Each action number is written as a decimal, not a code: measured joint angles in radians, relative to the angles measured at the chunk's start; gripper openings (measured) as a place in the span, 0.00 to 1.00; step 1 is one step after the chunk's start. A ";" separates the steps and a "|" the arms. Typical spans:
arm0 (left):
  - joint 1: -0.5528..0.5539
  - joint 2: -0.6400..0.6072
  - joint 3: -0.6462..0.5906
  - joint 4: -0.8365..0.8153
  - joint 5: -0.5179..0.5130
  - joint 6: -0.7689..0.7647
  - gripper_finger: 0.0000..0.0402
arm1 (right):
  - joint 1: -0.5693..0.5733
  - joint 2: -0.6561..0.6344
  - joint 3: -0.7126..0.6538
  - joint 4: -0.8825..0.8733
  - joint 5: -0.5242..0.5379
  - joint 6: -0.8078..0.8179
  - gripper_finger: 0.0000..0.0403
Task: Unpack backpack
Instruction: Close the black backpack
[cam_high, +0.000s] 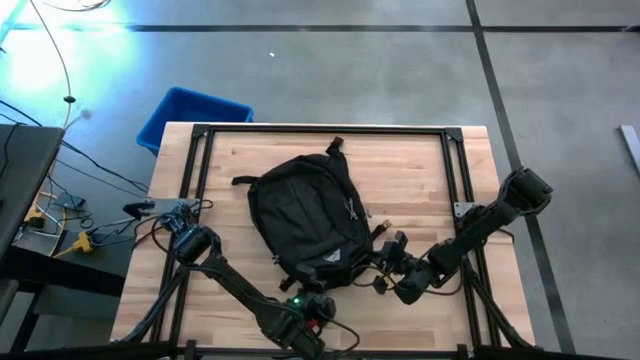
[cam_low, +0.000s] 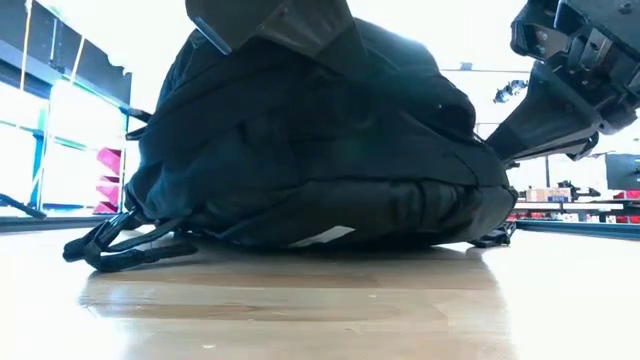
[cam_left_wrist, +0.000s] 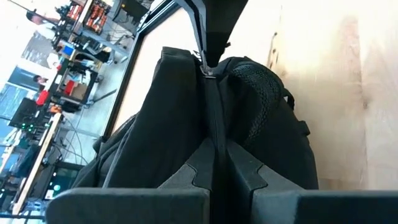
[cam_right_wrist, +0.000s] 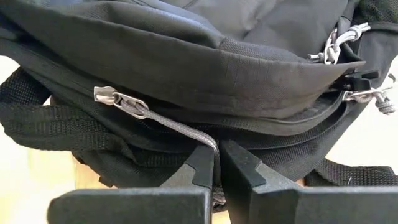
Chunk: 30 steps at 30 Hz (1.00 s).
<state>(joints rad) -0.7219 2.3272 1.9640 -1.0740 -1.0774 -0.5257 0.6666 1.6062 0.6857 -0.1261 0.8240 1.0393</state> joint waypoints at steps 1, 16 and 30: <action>-0.001 0.000 0.000 -0.009 -0.002 -0.014 0.00 | 0.000 0.000 0.000 0.000 -0.001 -0.004 0.00; 0.040 0.016 -0.004 0.067 0.123 -0.002 0.00 | 0.104 -0.003 -0.019 0.527 -0.087 -0.650 0.00; 0.120 0.026 -0.001 0.101 0.124 0.184 0.10 | 0.108 0.003 -0.019 0.809 -0.351 -0.834 0.00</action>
<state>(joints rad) -0.6014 2.3535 1.9633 -0.9727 -0.9533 -0.3418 0.7750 1.6091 0.6670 0.6827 0.4728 0.2057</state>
